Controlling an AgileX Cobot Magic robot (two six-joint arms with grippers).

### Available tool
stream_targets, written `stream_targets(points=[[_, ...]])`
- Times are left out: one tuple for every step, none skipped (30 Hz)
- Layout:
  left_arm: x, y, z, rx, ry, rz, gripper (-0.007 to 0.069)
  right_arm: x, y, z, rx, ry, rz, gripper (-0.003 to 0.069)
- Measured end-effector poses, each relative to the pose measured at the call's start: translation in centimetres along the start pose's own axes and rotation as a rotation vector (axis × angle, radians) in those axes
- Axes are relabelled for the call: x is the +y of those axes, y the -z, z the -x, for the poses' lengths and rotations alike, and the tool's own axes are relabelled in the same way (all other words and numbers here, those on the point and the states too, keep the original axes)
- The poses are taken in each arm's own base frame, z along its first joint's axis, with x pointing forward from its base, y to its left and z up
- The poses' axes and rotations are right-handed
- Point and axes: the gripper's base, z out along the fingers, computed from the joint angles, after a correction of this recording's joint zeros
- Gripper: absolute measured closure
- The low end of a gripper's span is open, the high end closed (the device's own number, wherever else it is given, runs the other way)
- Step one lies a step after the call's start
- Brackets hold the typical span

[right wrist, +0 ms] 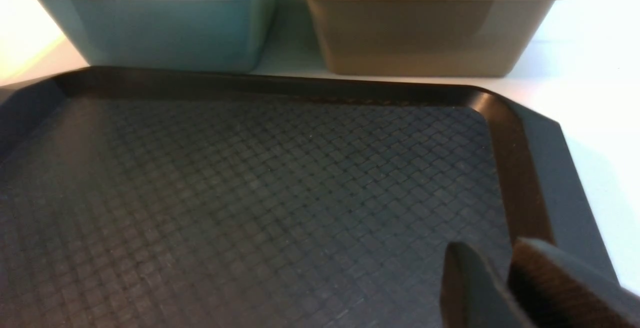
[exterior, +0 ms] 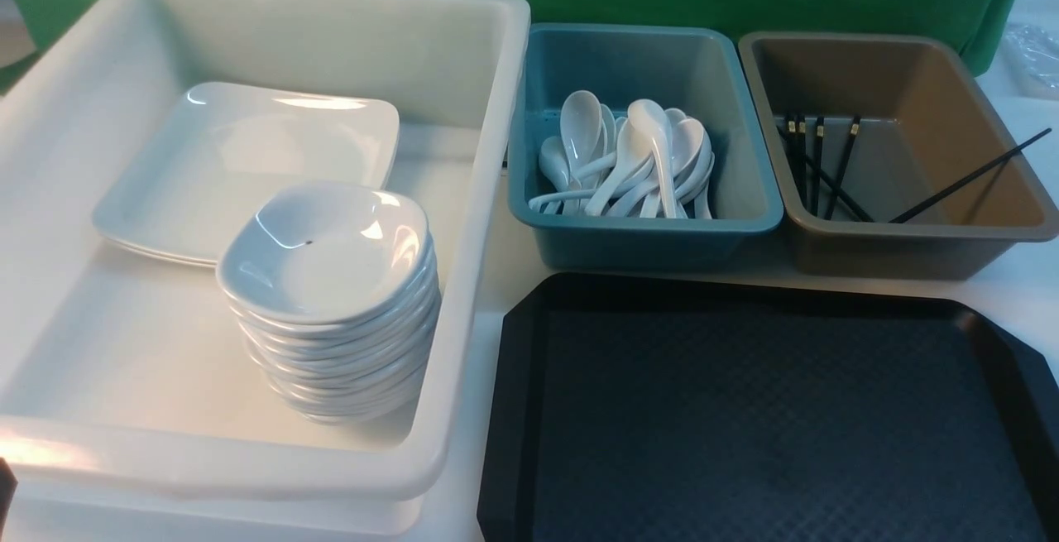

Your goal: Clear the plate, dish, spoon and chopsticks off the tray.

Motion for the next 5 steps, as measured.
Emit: stream_targets(points=[[0.00, 0.00, 0.00, 0.000, 0.000, 0.000, 0.0615, 0.00, 0.00, 0.00, 0.000, 0.000, 0.000, 0.0491], [0.00, 0.00, 0.00, 0.000, 0.000, 0.000, 0.0615, 0.00, 0.00, 0.00, 0.000, 0.000, 0.000, 0.0488], [0.00, 0.00, 0.00, 0.000, -0.002, 0.000, 0.0615, 0.00, 0.00, 0.00, 0.000, 0.000, 0.000, 0.0486], [0.00, 0.00, 0.00, 0.000, -0.002, 0.000, 0.0615, 0.00, 0.00, 0.00, 0.000, 0.000, 0.000, 0.0482], [0.00, 0.00, 0.00, 0.000, -0.002, 0.000, 0.0615, 0.00, 0.00, 0.00, 0.000, 0.000, 0.000, 0.0480]])
